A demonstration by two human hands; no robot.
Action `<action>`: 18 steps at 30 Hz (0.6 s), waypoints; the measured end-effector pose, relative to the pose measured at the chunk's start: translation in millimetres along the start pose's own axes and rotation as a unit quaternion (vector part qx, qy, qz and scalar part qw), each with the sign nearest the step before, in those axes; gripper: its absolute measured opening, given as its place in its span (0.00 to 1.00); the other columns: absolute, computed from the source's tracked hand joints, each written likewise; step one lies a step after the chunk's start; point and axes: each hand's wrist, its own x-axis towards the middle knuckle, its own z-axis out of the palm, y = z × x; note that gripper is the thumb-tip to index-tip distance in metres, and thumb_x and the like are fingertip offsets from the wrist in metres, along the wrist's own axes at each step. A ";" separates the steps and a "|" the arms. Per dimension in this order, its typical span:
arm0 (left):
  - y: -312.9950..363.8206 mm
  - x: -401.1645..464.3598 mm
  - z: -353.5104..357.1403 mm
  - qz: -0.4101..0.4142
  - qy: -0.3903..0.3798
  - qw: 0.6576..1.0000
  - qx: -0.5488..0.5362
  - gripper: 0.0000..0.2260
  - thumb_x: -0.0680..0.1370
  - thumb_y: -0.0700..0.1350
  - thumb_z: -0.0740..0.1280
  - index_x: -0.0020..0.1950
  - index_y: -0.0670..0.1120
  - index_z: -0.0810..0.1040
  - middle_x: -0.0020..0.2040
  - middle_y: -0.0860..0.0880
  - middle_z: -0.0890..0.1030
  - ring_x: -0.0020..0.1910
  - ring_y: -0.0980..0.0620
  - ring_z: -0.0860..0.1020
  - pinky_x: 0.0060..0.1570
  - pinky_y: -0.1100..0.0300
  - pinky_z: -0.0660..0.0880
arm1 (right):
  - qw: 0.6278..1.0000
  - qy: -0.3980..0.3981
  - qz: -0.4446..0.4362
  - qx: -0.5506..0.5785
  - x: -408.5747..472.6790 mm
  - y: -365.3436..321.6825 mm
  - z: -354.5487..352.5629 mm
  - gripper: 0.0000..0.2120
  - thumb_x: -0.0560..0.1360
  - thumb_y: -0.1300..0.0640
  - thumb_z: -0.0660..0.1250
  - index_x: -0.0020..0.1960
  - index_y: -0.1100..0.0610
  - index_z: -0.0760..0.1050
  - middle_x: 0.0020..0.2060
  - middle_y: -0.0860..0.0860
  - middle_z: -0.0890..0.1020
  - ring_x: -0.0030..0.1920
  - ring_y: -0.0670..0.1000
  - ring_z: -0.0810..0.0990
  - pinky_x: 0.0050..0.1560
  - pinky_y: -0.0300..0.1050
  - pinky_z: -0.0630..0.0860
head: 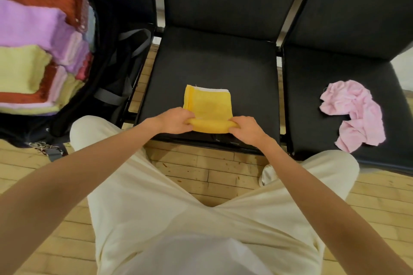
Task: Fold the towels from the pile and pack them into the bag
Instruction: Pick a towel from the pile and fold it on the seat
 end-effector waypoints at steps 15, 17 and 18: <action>8.1 -8.4 22.6 -0.326 0.209 0.773 -0.502 0.14 0.81 0.53 0.60 0.56 0.43 0.73 0.51 0.46 0.76 0.53 0.46 0.76 0.46 0.50 0.77 | 0.895 0.070 0.144 0.417 0.0 -20.3 21.6 0.19 0.78 0.51 0.63 0.65 0.60 0.68 0.58 0.52 0.75 0.58 0.51 0.75 0.56 0.46 0.73; 10.3 -4.8 29.5 -0.343 0.242 0.754 -0.506 0.12 0.81 0.54 0.60 0.49 0.45 0.73 0.45 0.48 0.75 0.51 0.47 0.75 0.50 0.49 0.76 | 0.924 0.062 0.147 0.348 3.8 -21.4 30.7 0.21 0.79 0.53 0.63 0.68 0.61 0.65 0.60 0.53 0.74 0.60 0.52 0.73 0.55 0.44 0.71; 11.2 -4.2 32.4 -0.339 0.248 0.758 -0.499 0.12 0.80 0.54 0.61 0.47 0.46 0.73 0.44 0.49 0.74 0.51 0.47 0.74 0.51 0.49 0.75 | 0.937 0.065 0.149 0.308 6.3 -21.6 34.2 0.21 0.80 0.53 0.62 0.68 0.62 0.63 0.61 0.54 0.73 0.60 0.53 0.73 0.54 0.43 0.70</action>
